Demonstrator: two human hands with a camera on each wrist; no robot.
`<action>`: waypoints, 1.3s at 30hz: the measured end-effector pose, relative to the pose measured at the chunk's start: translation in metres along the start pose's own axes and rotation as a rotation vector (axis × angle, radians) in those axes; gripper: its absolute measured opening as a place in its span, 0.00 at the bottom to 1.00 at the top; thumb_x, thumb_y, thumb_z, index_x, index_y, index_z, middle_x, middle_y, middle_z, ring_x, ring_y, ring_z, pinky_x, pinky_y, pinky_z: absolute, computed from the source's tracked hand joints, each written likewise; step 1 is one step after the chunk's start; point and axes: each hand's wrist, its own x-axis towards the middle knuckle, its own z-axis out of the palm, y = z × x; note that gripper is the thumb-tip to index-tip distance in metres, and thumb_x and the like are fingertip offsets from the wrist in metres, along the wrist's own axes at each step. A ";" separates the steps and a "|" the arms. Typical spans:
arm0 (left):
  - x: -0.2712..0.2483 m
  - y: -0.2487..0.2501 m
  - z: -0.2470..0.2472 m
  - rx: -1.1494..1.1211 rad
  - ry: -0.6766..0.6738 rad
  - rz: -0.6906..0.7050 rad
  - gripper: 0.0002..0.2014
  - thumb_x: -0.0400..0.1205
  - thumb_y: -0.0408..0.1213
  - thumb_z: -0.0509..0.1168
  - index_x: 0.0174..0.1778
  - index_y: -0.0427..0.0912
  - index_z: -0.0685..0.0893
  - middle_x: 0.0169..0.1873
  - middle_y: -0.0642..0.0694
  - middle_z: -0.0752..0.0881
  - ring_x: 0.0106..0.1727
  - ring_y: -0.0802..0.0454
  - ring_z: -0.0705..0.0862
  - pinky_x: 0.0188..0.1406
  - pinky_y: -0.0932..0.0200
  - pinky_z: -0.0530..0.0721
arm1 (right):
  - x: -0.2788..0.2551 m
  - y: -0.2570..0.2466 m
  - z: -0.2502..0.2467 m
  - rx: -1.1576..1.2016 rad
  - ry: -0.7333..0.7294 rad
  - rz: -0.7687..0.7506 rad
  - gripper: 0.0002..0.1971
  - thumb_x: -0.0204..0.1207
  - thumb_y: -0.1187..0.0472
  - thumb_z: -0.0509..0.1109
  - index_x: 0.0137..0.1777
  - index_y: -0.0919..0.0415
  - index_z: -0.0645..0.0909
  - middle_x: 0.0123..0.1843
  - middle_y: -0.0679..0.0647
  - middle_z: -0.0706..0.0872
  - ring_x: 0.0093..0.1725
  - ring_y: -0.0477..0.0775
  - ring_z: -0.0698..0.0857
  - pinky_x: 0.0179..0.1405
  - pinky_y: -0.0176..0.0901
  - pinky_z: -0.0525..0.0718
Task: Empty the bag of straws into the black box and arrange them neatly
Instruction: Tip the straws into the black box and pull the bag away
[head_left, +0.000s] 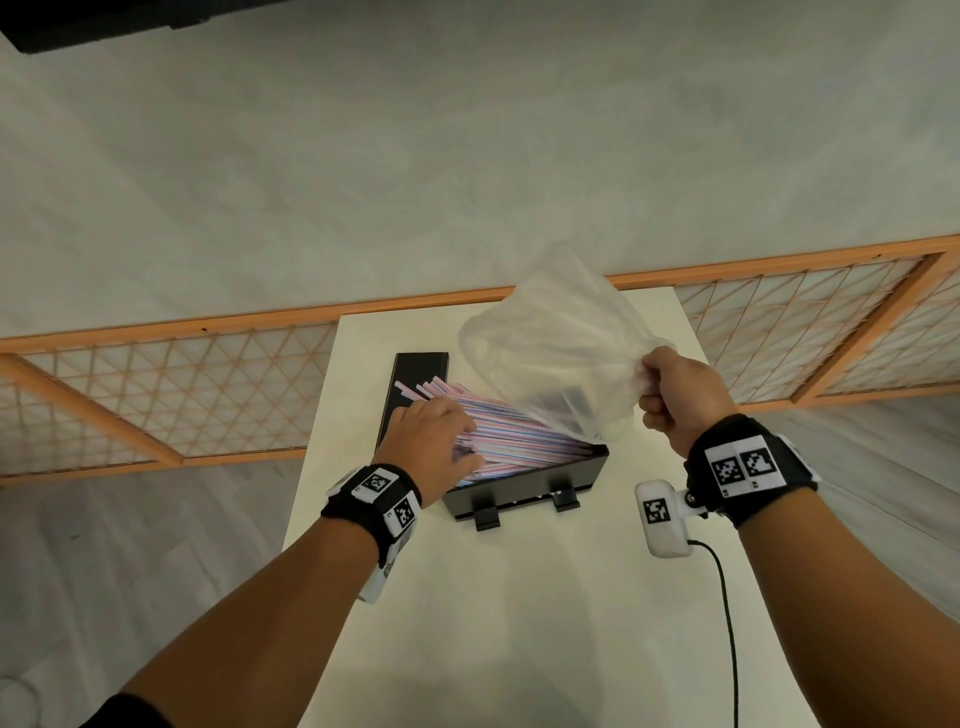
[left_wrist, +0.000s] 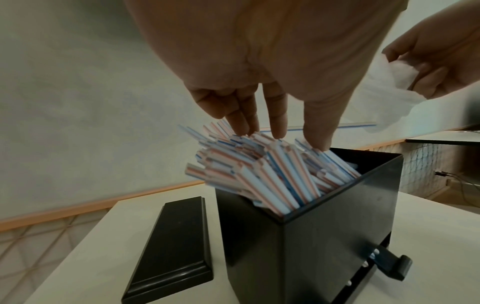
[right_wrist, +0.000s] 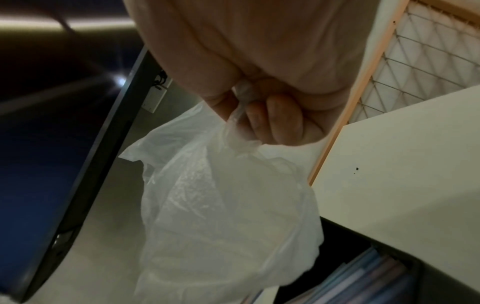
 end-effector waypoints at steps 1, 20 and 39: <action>0.000 0.001 0.001 0.001 0.008 0.003 0.21 0.79 0.60 0.69 0.66 0.57 0.84 0.69 0.57 0.79 0.69 0.51 0.75 0.69 0.50 0.67 | 0.000 -0.001 0.000 0.019 0.005 0.006 0.10 0.77 0.60 0.62 0.34 0.57 0.72 0.27 0.51 0.71 0.23 0.49 0.65 0.25 0.43 0.57; 0.033 0.054 0.023 0.321 -0.110 0.220 0.20 0.85 0.40 0.62 0.72 0.60 0.82 0.74 0.50 0.81 0.79 0.40 0.72 0.85 0.29 0.51 | -0.020 -0.003 0.005 -0.015 -0.140 -0.027 0.09 0.76 0.59 0.63 0.34 0.56 0.72 0.29 0.53 0.70 0.26 0.51 0.64 0.26 0.46 0.60; -0.088 0.054 -0.055 -1.502 0.035 -0.182 0.38 0.72 0.48 0.82 0.75 0.37 0.75 0.64 0.39 0.88 0.65 0.44 0.87 0.57 0.55 0.86 | -0.080 0.048 0.025 -0.052 -0.512 0.167 0.06 0.82 0.61 0.66 0.44 0.62 0.77 0.30 0.55 0.70 0.23 0.50 0.62 0.24 0.40 0.56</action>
